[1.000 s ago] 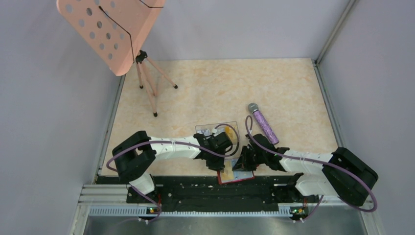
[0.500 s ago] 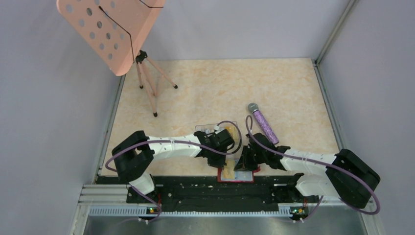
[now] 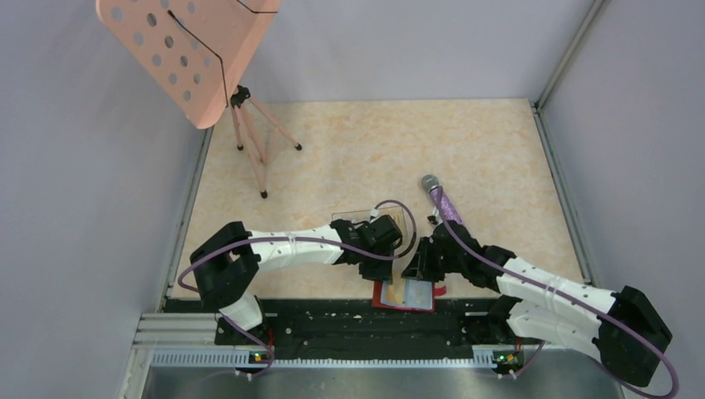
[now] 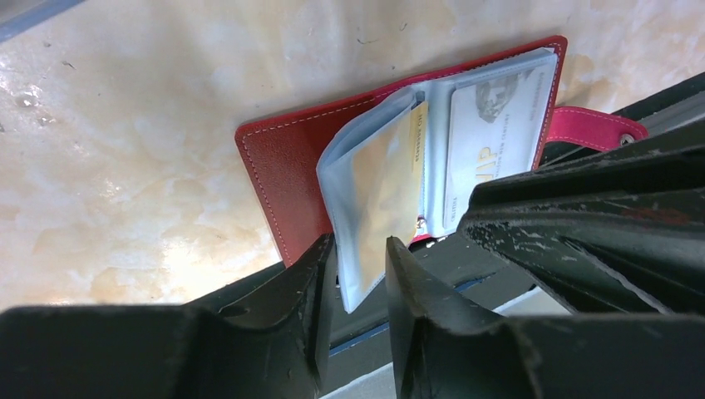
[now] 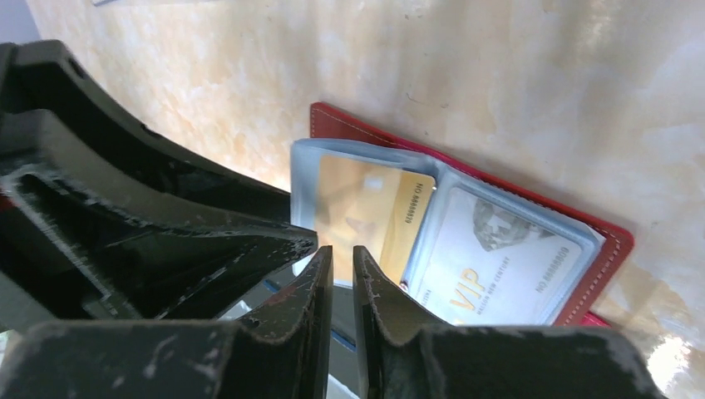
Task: Put the credit cards into the card holder
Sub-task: Turn over the card holder at the corner of the board.
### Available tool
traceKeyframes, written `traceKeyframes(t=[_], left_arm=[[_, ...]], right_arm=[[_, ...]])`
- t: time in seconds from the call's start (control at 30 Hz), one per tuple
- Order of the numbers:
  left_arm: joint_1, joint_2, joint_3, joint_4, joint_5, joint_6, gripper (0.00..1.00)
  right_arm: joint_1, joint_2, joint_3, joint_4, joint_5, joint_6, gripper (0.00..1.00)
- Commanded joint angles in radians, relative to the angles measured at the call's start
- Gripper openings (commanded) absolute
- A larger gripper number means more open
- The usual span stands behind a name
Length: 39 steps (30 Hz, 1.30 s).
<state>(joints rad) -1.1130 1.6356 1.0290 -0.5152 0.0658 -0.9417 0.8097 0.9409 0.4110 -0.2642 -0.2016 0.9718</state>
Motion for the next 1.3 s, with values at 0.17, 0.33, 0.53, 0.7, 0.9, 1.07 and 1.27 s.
traceKeyframes(t=[0.17,0.33,0.53,0.7,0.9,1.07,1.27], left_arm=[[-0.005,0.013,0.054,0.017,0.040,0.023,0.34],[-0.005,0.005,0.054,0.046,0.065,0.017,0.12],[-0.005,-0.006,0.026,0.161,0.139,0.010,0.06],[-0.006,0.013,0.028,0.208,0.184,-0.003,0.29],[-0.006,0.024,0.024,0.253,0.222,0.001,0.32],[-0.006,0.024,-0.008,0.334,0.269,-0.015,0.35],[-0.006,0.003,-0.029,0.334,0.255,-0.014,0.36]], right_arm=[[0.001,-0.015,0.006,-0.062,0.031,-0.017,0.16],[-0.012,-0.032,-0.010,-0.061,0.018,-0.018,0.16],[-0.057,-0.104,-0.036,-0.071,-0.020,-0.013,0.19],[-0.105,-0.183,-0.030,-0.137,-0.035,-0.027,0.28],[-0.116,-0.224,0.009,-0.202,-0.027,-0.049,0.46],[-0.116,-0.185,0.010,-0.207,-0.034,-0.065,0.51],[-0.116,-0.140,-0.028,-0.164,-0.056,-0.068,0.41]])
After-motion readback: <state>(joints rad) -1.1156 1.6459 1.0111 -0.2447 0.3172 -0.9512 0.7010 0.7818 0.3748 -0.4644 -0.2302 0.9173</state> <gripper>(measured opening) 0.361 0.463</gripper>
